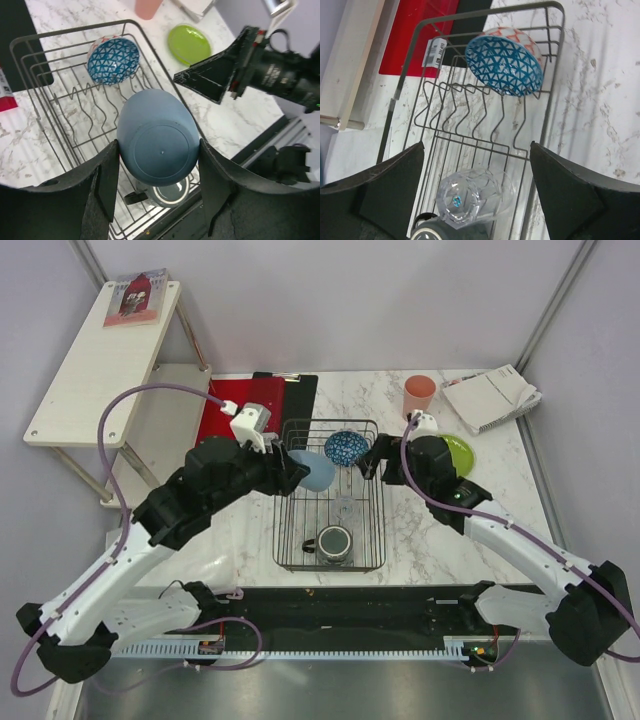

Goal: Unload the mixed dishes from the dish rack
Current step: Pick up the cup from the dish rack.

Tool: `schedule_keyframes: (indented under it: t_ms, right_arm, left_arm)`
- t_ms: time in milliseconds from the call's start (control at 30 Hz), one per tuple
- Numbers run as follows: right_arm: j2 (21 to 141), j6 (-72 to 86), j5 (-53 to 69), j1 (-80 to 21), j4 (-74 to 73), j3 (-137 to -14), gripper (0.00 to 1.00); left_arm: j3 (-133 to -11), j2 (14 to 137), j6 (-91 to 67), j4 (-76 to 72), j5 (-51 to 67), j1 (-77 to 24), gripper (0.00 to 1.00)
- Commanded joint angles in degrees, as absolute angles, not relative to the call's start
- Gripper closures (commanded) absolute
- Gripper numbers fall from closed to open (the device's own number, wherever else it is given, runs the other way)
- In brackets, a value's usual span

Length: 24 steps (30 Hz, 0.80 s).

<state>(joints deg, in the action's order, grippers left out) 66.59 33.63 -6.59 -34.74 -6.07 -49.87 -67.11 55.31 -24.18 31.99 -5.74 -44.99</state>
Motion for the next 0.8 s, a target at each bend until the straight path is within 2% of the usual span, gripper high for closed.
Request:
schedule_keyframes:
  t_ms: [0, 100, 133, 233, 267, 333, 533, 600, 767]
  right_arm:
    - [62.23, 40.43, -2.04, -30.08, 1.91, -44.40, 0.06]
    - [59.60, 38.85, 2.17, -28.74, 3.85, -43.25, 0.04]
    - [57.94, 38.76, 3.15, -28.65, 4.91, -42.55, 0.04]
    - [55.29, 38.67, 7.20, -28.04, 9.57, -40.26, 0.05]
    - [55.02, 38.85, 8.08, -28.12, 10.28, -39.91, 0.06]
    - [54.49, 39.37, 10.88, -28.04, 12.12, -39.38, 0.07]
    - [54.32, 43.76, 18.71, -28.04, 20.55, -36.57, 0.10]
    - [54.40, 44.64, 19.94, -28.04, 23.36, -36.04, 0.11]
    - [53.62, 46.31, 21.35, -28.04, 28.03, -35.68, 0.11]
  left_arm:
    - [-65.58, 52.48, -24.69, 25.68, 4.11, -41.50, 0.98]
    - [-60.41, 49.23, -30.83, 18.04, 15.61, -33.42, 0.98]
    - [-58.90, 48.44, -33.63, 14.62, 24.26, -27.31, 0.98]
    - [-52.14, 47.99, -48.74, -4.17, 40.28, -17.27, 0.98]
    - [-50.47, 48.42, -56.96, -15.27, 42.69, -16.01, 0.98]
    - [-46.59, 50.97, -63.60, -24.74, 47.00, -14.77, 0.98]
    - [-40.61, 59.57, -83.46, -55.52, 49.83, -14.50, 0.98]
    - [-39.38, 61.08, -85.42, -60.01, 49.83, -14.41, 0.98]
    - [-37.88, 61.44, -83.68, -58.28, 49.48, -14.41, 0.98]
